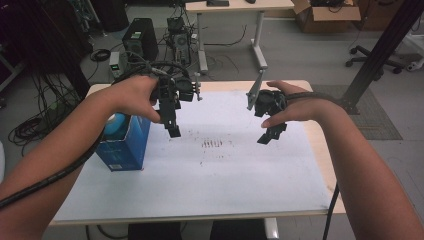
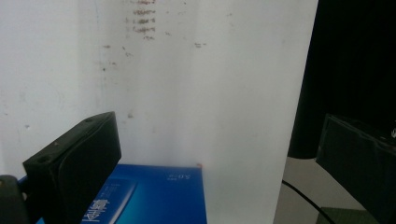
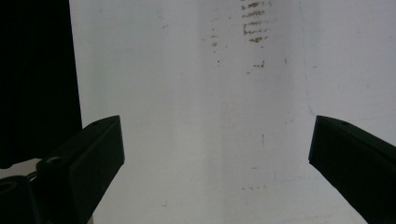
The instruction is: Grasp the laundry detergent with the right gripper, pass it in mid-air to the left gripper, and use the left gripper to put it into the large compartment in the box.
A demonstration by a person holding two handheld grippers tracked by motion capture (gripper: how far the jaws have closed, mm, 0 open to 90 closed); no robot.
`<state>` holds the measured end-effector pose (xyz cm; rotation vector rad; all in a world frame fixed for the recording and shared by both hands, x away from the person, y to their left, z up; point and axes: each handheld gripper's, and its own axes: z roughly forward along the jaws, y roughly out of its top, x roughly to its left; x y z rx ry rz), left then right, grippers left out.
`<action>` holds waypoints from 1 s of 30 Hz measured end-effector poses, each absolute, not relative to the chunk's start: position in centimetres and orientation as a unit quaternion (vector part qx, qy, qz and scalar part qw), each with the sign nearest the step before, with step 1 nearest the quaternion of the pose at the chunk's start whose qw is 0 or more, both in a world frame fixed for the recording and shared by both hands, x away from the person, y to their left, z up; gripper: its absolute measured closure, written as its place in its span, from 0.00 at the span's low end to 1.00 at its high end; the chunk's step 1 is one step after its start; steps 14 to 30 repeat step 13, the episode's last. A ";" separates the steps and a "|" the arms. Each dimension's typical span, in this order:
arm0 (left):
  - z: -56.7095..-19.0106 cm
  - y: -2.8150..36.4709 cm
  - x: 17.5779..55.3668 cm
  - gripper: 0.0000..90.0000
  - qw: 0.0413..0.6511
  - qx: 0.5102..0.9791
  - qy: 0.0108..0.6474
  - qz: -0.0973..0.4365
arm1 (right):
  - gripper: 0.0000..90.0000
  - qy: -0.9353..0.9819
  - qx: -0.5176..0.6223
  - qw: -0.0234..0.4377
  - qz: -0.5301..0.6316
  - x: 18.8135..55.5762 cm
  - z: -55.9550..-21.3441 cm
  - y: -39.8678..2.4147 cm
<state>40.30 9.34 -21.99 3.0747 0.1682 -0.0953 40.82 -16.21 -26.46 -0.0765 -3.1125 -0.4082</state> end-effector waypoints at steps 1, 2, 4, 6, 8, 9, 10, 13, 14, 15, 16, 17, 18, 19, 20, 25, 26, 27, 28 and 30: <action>-22.0 9.4 40.4 0.00 0.032 0.998 0.049 -0.026 | 0.04 -0.991 -0.025 0.001 -0.129 40.9 -26.5 -16.2; -22.0 9.4 40.4 0.00 0.032 0.998 0.049 -0.026 | 0.04 -0.991 -0.025 0.001 -0.129 40.9 -26.5 -16.2; -21.9 9.4 40.5 0.00 0.033 0.998 0.049 -0.026 | 0.04 -0.991 -0.024 0.003 -0.130 41.1 -26.6 -16.1; -21.9 9.5 40.6 0.00 0.033 0.998 0.049 -0.028 | 0.04 -0.991 -0.024 0.003 -0.129 41.2 -26.6 -16.0; -21.8 9.4 40.6 0.00 0.033 0.998 0.047 -0.025 | 0.04 -0.991 -0.026 0.004 -0.129 41.3 -26.6 -15.9; -21.8 9.4 40.6 0.00 0.035 0.998 0.046 -0.025 | 0.04 -0.991 -0.024 0.004 -0.130 41.4 -26.7 -15.8; -21.8 9.4 40.6 0.00 0.035 0.998 0.047 -0.020 | 0.04 -0.991 -0.025 0.004 -0.130 41.5 -26.7 -15.8; -21.7 9.4 40.5 0.00 0.036 0.998 0.049 -0.016 | 0.04 -0.991 -0.025 0.003 -0.130 41.5 -26.7 -15.6; -21.7 9.4 40.5 0.00 0.036 0.998 0.049 -0.016 | 0.04 -0.991 -0.025 0.003 -0.130 41.5 -26.7 -15.6; -21.7 9.4 40.5 0.00 0.036 0.998 0.049 -0.016 | 0.04 -0.991 -0.025 0.003 -0.130 41.5 -26.7 -15.6; -21.7 9.4 40.5 0.00 0.036 0.998 0.049 -0.016 | 0.04 -0.991 -0.025 0.003 -0.130 41.5 -26.7 -15.6; -21.7 9.4 40.5 0.00 0.036 0.998 0.049 -0.016 | 0.04 -0.991 -0.025 0.003 -0.130 41.5 -26.7 -15.6; -21.7 9.4 40.5 0.00 0.036 0.998 0.049 -0.016 | 0.04 -0.991 -0.025 0.003 -0.130 41.5 -26.7 -15.6; -21.7 9.4 40.5 0.00 0.036 0.998 0.049 -0.016 | 0.04 -0.991 -0.025 0.003 -0.130 41.5 -26.7 -15.6; -21.7 9.4 40.5 0.00 0.036 0.998 0.049 -0.016 | 0.04 -0.991 -0.025 0.003 -0.130 41.5 -26.7 -15.6; -21.7 9.4 40.5 0.00 0.036 0.998 0.049 -0.016 | 0.04 -0.991 -0.025 0.003 -0.130 41.5 -26.7 -15.6; -21.7 9.4 40.5 0.00 0.036 0.998 0.049 -0.016 | 0.04 -0.991 -0.025 0.003 -0.130 41.5 -26.7 -15.6; -21.7 9.4 40.5 0.00 0.036 0.998 0.049 -0.016 | 0.04 -0.991 -0.025 0.003 -0.130 41.5 -26.7 -15.6; -21.7 9.4 40.5 0.00 0.036 0.998 0.049 -0.016 | 0.04 -0.991 -0.025 0.003 -0.130 41.5 -26.7 -15.6; -21.7 9.4 40.5 0.00 0.036 0.998 0.049 -0.016 | 0.04 -0.991 -0.025 0.003 -0.130 41.5 -26.7 -15.6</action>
